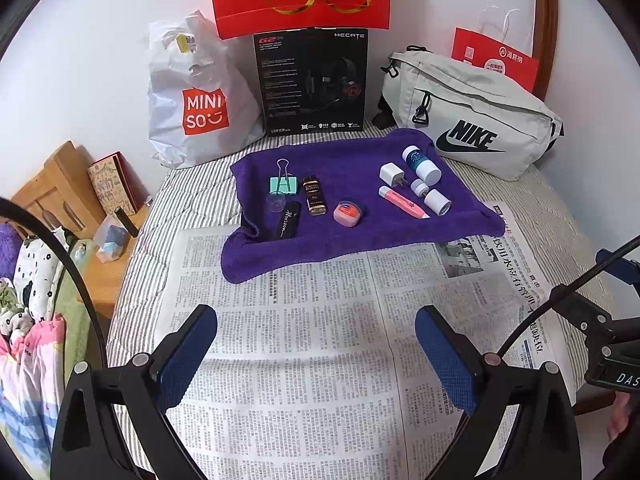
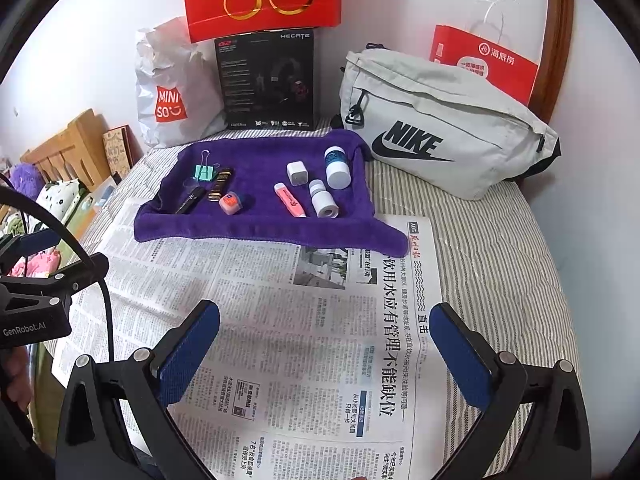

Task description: Organize rigid objects

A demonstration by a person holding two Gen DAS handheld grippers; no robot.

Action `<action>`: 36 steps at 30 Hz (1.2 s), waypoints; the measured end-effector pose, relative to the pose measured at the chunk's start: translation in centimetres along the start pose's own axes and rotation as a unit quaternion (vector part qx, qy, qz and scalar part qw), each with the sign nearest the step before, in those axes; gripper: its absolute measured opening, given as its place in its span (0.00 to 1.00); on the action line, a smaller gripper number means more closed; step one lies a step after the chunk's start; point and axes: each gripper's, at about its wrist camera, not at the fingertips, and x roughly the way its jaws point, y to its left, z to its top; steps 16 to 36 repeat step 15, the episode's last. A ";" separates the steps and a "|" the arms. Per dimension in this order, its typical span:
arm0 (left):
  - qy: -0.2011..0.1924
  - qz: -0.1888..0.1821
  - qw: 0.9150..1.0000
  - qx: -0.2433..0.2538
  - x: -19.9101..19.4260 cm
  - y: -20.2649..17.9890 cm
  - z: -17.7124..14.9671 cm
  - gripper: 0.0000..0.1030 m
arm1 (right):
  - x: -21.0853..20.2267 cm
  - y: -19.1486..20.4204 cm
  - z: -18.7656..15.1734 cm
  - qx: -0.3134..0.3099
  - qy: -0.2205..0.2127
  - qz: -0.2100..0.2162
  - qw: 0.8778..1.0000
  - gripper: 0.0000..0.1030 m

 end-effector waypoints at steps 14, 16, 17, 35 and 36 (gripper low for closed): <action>0.000 0.007 1.000 -0.005 0.1 0.3 -0.1 0.97 | 0.1 -0.1 -0.3 0.000 0.001 0.001 1.000 1.00; -0.001 0.007 1.000 -0.007 0.1 0.4 -0.1 0.97 | 0.2 -0.1 -0.4 0.002 0.002 0.002 1.000 1.00; -0.001 0.007 1.000 -0.007 0.1 0.4 -0.1 0.97 | 0.2 -0.1 -0.4 0.002 0.002 0.002 1.000 1.00; -0.001 0.007 1.000 -0.007 0.1 0.4 -0.1 0.97 | 0.2 -0.1 -0.4 0.002 0.002 0.002 1.000 1.00; -0.001 0.007 1.000 -0.007 0.1 0.4 -0.1 0.97 | 0.2 -0.1 -0.4 0.002 0.002 0.002 1.000 1.00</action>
